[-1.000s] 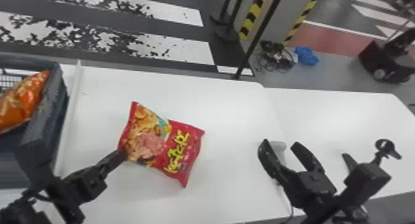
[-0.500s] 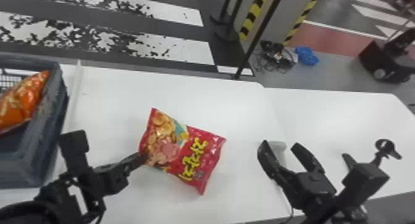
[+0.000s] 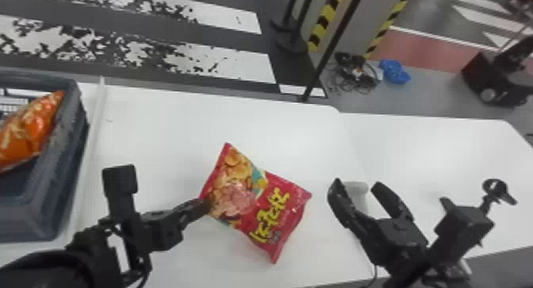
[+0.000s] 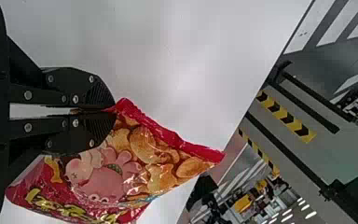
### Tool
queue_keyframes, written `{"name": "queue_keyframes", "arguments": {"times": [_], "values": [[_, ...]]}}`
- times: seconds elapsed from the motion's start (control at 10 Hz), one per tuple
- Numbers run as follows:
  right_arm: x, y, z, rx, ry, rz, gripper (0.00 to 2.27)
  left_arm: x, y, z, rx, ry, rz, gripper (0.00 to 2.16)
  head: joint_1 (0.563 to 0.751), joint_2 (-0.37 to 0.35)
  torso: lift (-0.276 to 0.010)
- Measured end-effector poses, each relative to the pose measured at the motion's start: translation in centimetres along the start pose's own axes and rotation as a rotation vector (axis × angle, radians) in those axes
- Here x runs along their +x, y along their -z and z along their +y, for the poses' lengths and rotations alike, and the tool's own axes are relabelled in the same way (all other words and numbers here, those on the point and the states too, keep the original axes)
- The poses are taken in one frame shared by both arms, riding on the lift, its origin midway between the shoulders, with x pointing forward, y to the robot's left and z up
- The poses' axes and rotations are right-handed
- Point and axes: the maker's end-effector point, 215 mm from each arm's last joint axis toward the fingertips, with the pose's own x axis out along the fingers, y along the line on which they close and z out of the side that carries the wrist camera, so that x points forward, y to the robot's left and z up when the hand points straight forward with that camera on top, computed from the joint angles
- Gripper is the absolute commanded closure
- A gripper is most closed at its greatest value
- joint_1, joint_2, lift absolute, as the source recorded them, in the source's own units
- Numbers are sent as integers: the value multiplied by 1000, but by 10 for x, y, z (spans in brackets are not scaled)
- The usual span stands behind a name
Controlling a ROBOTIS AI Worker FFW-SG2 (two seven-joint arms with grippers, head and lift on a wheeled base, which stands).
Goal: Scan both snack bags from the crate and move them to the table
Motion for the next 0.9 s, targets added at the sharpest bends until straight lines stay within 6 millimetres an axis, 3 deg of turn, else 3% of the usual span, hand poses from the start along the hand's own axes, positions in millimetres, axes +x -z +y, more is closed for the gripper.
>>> {"name": "queue_keyframes", "arguments": {"times": [0.2, 0.5, 0.7, 0.9], "values": [[1, 1, 0, 1, 1, 3, 110, 0, 12, -4, 23, 3, 49, 33, 695, -350, -87], [1, 0, 1, 1, -2, 2, 103, -1, 6, 1, 205, -128, 52, 70, 695, -350, -87], [0, 1, 4, -9, -19, 6, 90, -20, -28, -3, 303, -208, -56, 83, 695, -350, -87], [1, 20, 26, 6, -129, 62, 97, -61, -78, -8, 358, -254, -225, 87, 695, -350, -87]]}}
